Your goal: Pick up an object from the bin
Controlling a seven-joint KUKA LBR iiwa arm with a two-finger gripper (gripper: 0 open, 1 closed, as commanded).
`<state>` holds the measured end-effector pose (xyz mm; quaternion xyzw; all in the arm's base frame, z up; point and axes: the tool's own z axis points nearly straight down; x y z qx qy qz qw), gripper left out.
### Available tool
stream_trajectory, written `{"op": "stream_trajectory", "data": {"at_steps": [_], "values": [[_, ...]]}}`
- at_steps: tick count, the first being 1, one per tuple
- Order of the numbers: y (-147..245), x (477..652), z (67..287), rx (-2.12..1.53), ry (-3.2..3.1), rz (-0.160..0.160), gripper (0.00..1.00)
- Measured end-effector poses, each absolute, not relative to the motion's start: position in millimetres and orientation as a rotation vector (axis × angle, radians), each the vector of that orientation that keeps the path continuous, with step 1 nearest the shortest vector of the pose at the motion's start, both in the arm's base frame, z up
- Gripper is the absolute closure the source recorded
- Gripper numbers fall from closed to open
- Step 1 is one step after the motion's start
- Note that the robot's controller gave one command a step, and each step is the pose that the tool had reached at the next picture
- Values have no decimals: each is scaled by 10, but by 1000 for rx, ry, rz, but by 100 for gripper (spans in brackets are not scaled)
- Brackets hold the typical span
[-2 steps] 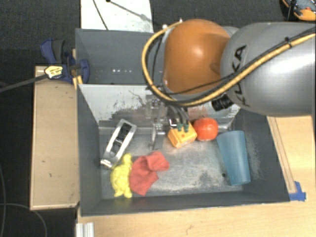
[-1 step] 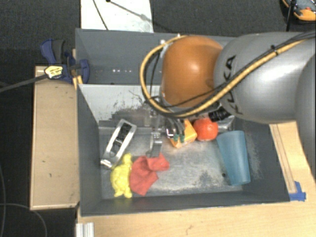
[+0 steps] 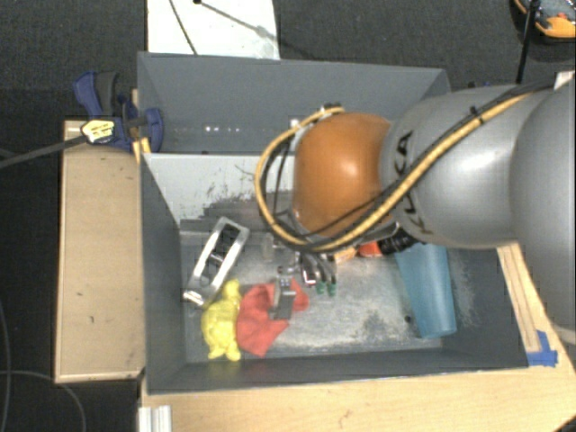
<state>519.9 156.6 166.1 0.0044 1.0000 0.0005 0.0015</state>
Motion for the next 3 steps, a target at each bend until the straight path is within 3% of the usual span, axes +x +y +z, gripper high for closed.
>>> {"op": "stream_trajectory", "data": {"at_steps": [1, 2, 3], "values": [[1313, 5478, 1048, -219, 3130, 2, 100], [1313, 5477, 1048, -214, 3131, 2, 0], [1313, 5477, 1048, -214, 3131, 2, 0]]}}
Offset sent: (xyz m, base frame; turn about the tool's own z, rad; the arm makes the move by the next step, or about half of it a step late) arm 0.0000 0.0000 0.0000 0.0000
